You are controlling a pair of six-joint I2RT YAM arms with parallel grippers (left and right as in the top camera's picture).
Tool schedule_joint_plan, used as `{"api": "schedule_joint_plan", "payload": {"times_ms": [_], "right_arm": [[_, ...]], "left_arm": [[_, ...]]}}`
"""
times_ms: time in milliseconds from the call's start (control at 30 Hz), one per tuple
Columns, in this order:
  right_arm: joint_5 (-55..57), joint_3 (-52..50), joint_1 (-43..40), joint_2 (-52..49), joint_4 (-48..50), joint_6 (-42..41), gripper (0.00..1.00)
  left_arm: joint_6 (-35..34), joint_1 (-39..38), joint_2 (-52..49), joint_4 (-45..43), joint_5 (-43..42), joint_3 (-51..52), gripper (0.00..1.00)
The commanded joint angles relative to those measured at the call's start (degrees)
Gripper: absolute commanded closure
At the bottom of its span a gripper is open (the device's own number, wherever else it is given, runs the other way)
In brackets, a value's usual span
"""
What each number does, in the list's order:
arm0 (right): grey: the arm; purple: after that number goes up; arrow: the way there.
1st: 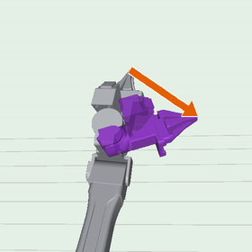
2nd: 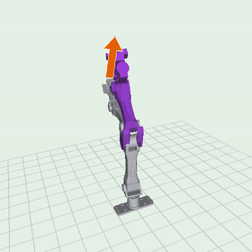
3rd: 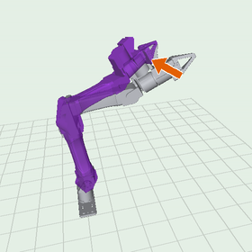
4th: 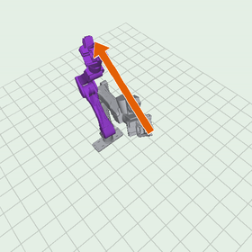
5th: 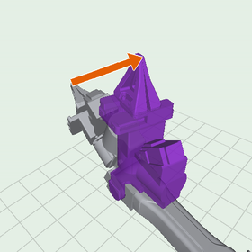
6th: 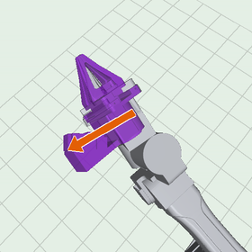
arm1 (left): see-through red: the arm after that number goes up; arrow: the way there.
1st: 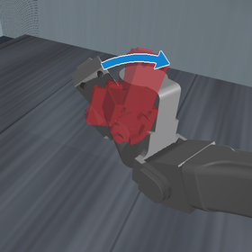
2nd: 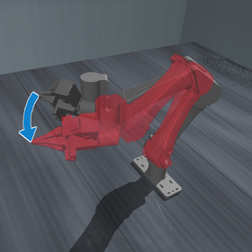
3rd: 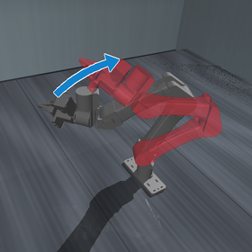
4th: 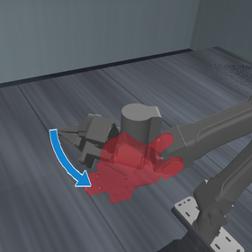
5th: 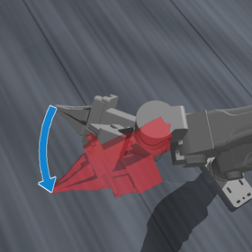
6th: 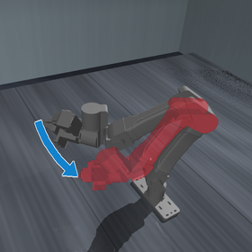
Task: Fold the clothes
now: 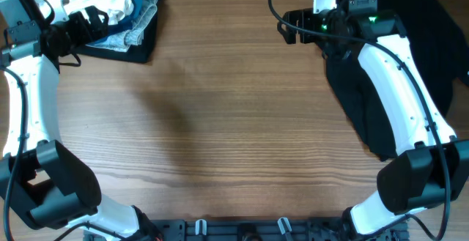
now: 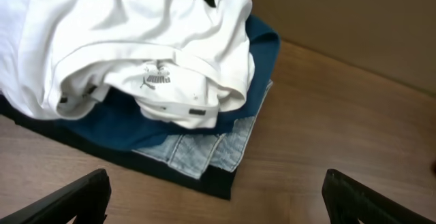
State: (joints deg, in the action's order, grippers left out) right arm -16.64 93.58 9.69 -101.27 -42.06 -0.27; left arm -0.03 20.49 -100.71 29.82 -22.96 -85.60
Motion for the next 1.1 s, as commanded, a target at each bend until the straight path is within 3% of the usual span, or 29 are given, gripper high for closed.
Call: {"api": "schedule_joint_plan", "payload": {"times_ms": [0,133,300,533,600,700,833,1067], "right_arm": [[0.3,-0.3,0.0,-0.6,2.0,0.3,0.0],[0.3,-0.3,0.0,-0.6,4.0,0.3,0.0],[0.3,-0.3,0.0,-0.6,6.8,0.3,0.0],[0.3,-0.3,0.0,-0.6,6.5,0.3,0.0],[0.3,-0.3,0.0,-0.6,6.1,0.3,0.0],[0.3,-0.3,0.0,-0.6,5.7,0.3,0.0],[0.3,-0.3,0.0,-0.6,5.2,0.3,0.0],[0.3,-0.3,0.0,-0.6,5.7,2.3,0.0]], "left_arm": [[1.4,0.2,0.9,-2.5,0.1,0.1,0.0],[1.4,0.1,0.9,-9.0,0.2,0.1,0.0],[2.9,-0.1,-3.1,-23.1,7.7,0.1,0.0],[4.6,-2.3,-20.4,-51.2,9.6,-0.1,0.0],[4.9,-3.1,-25.6,-55.5,10.6,-2.4,0.0],[5.8,-3.9,-34.1,-49.3,11.8,-9.4,0.0],[6.3,-2.9,-39.2,-39.0,15.3,-10.7,0.0],[6.3,-1.5,-35.2,-24.2,12.1,-15.4,0.0]]}}
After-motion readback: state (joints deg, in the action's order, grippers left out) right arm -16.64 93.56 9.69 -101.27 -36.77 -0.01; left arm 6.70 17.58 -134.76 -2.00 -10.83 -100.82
